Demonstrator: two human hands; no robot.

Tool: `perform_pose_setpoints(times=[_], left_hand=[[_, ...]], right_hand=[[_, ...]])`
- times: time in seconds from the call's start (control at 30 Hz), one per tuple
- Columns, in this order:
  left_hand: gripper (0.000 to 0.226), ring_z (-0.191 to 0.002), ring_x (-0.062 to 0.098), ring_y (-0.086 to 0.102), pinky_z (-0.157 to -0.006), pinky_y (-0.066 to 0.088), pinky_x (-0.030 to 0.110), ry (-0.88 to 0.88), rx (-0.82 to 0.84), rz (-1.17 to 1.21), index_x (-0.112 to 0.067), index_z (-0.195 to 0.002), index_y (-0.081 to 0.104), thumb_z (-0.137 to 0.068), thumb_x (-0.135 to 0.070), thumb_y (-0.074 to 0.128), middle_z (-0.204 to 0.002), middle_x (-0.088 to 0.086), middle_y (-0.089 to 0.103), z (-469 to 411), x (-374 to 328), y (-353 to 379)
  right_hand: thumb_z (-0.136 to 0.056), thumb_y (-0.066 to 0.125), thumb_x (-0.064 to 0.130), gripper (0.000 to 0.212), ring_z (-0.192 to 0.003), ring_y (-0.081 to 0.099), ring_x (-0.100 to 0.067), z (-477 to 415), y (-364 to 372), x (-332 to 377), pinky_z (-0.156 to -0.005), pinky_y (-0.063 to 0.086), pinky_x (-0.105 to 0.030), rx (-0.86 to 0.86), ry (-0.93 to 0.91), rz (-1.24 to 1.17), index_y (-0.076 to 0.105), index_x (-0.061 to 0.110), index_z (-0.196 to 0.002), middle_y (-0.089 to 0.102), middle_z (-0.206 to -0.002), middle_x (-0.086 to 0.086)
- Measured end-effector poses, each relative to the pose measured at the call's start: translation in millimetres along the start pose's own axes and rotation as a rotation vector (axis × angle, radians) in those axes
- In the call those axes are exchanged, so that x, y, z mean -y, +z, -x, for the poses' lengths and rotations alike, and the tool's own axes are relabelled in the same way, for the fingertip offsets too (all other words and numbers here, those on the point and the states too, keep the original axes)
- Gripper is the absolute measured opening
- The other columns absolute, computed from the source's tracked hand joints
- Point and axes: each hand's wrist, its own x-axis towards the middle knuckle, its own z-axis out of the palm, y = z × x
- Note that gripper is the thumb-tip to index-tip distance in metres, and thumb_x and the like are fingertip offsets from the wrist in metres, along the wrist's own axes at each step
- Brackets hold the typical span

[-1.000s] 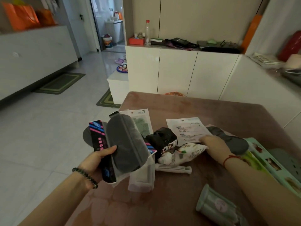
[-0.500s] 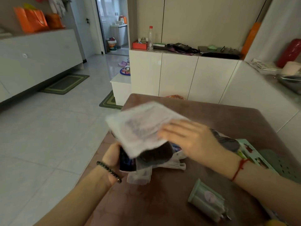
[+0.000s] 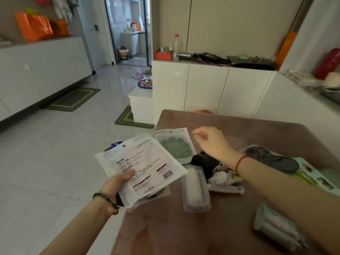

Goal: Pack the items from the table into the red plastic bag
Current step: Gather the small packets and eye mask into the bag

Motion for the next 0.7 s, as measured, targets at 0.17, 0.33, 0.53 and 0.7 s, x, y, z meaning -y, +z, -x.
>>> perform_pose_setpoints(times=[0.17, 0.33, 0.53, 0.7], left_hand=[[0.014, -0.047, 0.024, 0.068, -0.039, 0.055, 0.037, -0.048, 0.025, -0.030, -0.008, -0.084, 0.059, -0.089, -0.003, 0.046, -0.056, 0.011, 0.072, -29, -16, -49], [0.015, -0.059, 0.030, 0.071, -0.051, 0.059, 0.042, -0.140, 0.122, -0.083, -0.007, -0.092, 0.063, -0.079, -0.006, 0.055, -0.070, 0.015, 0.074, -62, -9, -62], [0.029, -0.068, 0.032, 0.072, -0.061, 0.059, 0.047, -0.175, 0.191, -0.095, -0.007, -0.093, 0.064, -0.064, -0.009, 0.062, -0.085, 0.018, 0.074, -93, -2, -66], [0.016, -0.064, 0.029, 0.072, -0.054, 0.059, 0.042, -0.148, 0.202, -0.099, -0.007, -0.091, 0.064, -0.077, -0.006, 0.056, -0.076, 0.015, 0.075, -97, -3, -65]], right_hand=[[-0.087, 0.059, 0.011, 0.042, -0.103, 0.059, -0.029, -55, 57, -7, -0.080, 0.047, -0.031, 0.100, 0.526, -0.161, 0.049, -0.009, -0.123, 0.057, -0.124, -0.019], [-0.078, 0.069, 0.027, 0.045, -0.095, 0.060, -0.026, -92, 125, -40, -0.069, 0.053, -0.028, 0.144, 0.609, 0.012, 0.055, -0.003, -0.109, 0.064, -0.106, -0.012], [-0.060, 0.075, 0.058, 0.118, -0.128, 0.038, -0.034, -110, 154, -54, -0.100, 0.038, -0.036, 0.137, 0.809, 0.270, 0.014, -0.002, -0.142, 0.034, -0.141, -0.020], [-0.071, 0.065, 0.060, 0.073, -0.095, 0.057, -0.020, -111, 148, -60, -0.076, 0.046, -0.027, 0.165, 0.751, 0.323, 0.052, 0.004, -0.116, 0.057, -0.104, -0.008]])
